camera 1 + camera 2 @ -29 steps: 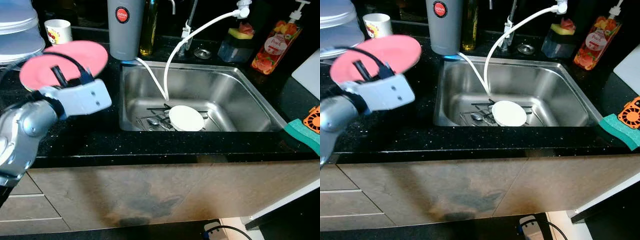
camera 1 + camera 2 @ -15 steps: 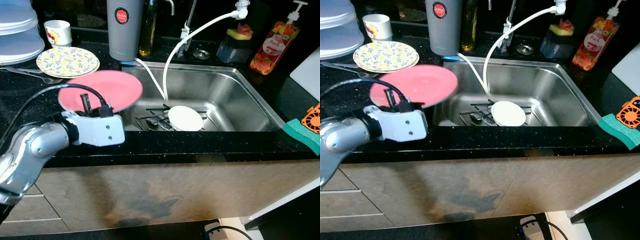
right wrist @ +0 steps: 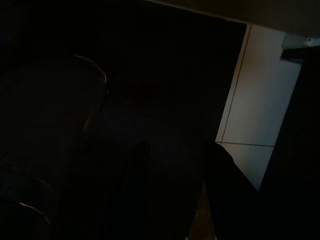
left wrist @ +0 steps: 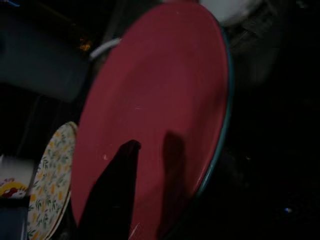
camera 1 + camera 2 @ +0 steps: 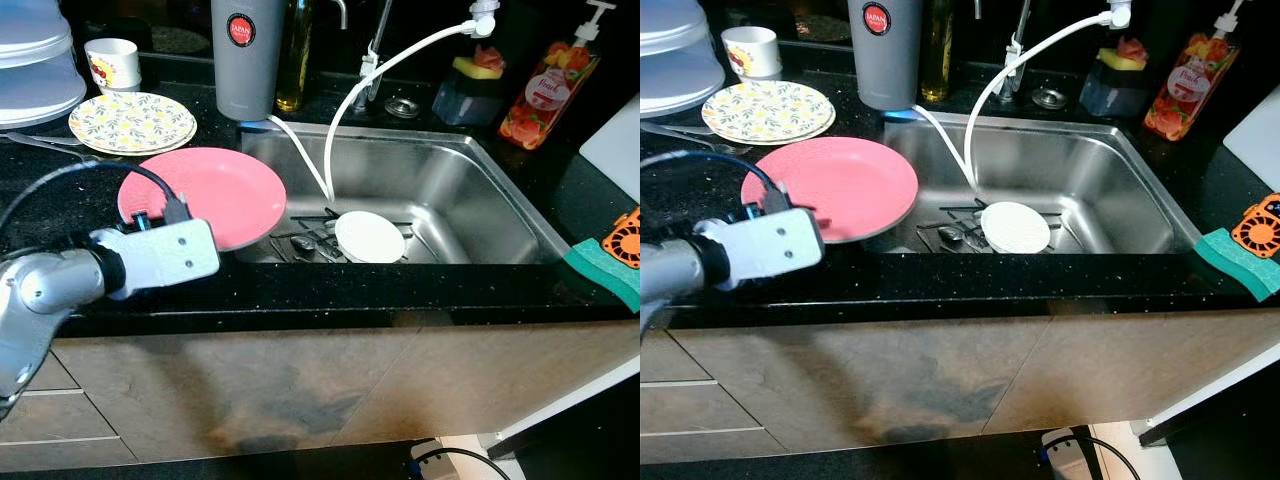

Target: Kitchen organization

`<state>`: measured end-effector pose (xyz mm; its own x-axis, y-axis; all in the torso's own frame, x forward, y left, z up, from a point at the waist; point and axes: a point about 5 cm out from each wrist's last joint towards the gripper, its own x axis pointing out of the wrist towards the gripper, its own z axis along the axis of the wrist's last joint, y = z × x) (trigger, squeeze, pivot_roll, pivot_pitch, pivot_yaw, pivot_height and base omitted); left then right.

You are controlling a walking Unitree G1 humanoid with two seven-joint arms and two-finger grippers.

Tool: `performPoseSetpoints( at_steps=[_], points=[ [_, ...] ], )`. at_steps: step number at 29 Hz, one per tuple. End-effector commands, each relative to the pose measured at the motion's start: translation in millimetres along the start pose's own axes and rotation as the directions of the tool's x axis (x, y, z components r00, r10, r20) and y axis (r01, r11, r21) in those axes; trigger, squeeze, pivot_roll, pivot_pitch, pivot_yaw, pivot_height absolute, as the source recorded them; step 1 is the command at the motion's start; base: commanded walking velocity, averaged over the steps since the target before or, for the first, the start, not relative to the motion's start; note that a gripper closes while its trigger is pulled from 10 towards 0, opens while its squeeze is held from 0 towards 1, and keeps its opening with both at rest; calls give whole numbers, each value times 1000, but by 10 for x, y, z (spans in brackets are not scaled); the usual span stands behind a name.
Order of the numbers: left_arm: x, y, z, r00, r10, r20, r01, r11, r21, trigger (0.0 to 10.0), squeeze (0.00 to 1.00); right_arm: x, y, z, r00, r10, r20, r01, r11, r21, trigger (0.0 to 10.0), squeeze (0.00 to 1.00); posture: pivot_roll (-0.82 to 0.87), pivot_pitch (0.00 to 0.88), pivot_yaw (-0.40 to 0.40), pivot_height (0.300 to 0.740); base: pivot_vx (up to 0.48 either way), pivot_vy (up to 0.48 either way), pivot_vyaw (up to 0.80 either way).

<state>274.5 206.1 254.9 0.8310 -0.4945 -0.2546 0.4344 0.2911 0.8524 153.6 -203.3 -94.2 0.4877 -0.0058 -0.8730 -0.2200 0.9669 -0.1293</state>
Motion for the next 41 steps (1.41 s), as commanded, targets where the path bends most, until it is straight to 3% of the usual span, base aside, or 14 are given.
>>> performPoseSetpoints(
  at_steps=[1, 5, 10, 16, 17, 18, 19, 20, 21, 22, 27, 32, 34, 41],
  points=[
    [-47, 61, 216, 993, 18, 118, -14, 999, -41, 10000, 0, -13, -38, -55, 1000, -5, -22, 4, 1000, -11, 10000, 0, 193, 42, -130, 740, 0, 0, 0],
    [-99, 191, 548, 939, 99, 328, -38, 981, -189, 10000, 0, -13, -33, -60, 1000, -5, -23, 4, 1000, -10, 10000, 0, 193, 42, -130, 740, 0, 0, 0],
    [-180, 242, 688, 905, 121, 409, -3, 961, -277, 10000, 0, -14, -30, -71, 1000, -5, -26, 5, 1000, -8, 10000, 0, 190, 49, -127, 740, 0, 0, 0],
    [-92, 355, 574, 921, 231, 315, -70, 892, -447, 10000, 0, -16, -18, -86, 1000, -2, -31, 2, 1000, -9, 10000, 0, 193, 53, -126, 740, 0, 0, 0],
    [48, 443, 376, 928, 336, 159, -195, 804, -562, 10000, 0, -15, -14, -87, 1000, -2, -31, 1, 1000, -9, 10000, 0, 193, 53, -126, 740, 0, 0, 0],
    [48, 443, 376, 928, 336, 159, -195, 804, -562, 10000, 0, -15, -14, -87, 1000, -2, -31, 1, 1000, -9, 10000, 0, 193, 53, -126, 740, 0, 0, 0],
    [193, 504, 162, 908, 419, -18, -321, 667, -672, 10000, 0, -15, -10, -86, 1000, -1, -31, 1, 1000, -8, 10000, 0, 193, 53, -126, 740, 0, 0, 0],
    [193, 504, 162, 908, 419, -18, -321, 667, -672, 10000, 0, -15, -10, -86, 1000, -1, -31, 1, 1000, -8, 10000, 0, 193, 53, -126, 740, 0, 0, 0],
    [258, 531, 27, 879, 459, -128, -387, 531, -754, 10000, 0, -12, -4, -79, 1000, -1, -29, 1, 1000, -5, 10000, 0, 188, 50, -122, 740, 0, 0, 0],
    [258, 531, 27, 879, 459, -128, -387, 531, -754, 10000, 0, -12, -4, -79, 1000, -1, -29, 1, 1000, -5, 10000, 0, 188, 50, -122, 740, 0, 0, 0],
    [353, 474, -202, 840, 441, -317, -444, 221, -869, 10000, 0, -13, -1, -83, 1000, -3, -30, 3, 1000, -1, 10000, 0, 188, 50, -122, 740, 0, 0, 0],
    [417, 407, -273, 833, 377, -404, -471, 101, -877, 10000, 0, -16, -4, -102, 999, -5, -35, 5, 1000, -1, 10000, 0, 179, 52, -121, 740, 0, 0, 0],
    [452, 460, -234, 819, 392, -419, -459, 9, -888, 10000, 0, -21, -4, -123, 999, -5, -40, 5, 1000, -1, 10000, 0, 179, 52, -121, 740, 0, 0, 0],
    [520, 505, -261, 783, 345, -518, -512, -116, -851, 10000, 0, -22, -6, -126, 999, -5, -41, 5, 1000, -2, 10000, 0, 176, 52, -123, 740, 0, 0, 0]
  ],
)
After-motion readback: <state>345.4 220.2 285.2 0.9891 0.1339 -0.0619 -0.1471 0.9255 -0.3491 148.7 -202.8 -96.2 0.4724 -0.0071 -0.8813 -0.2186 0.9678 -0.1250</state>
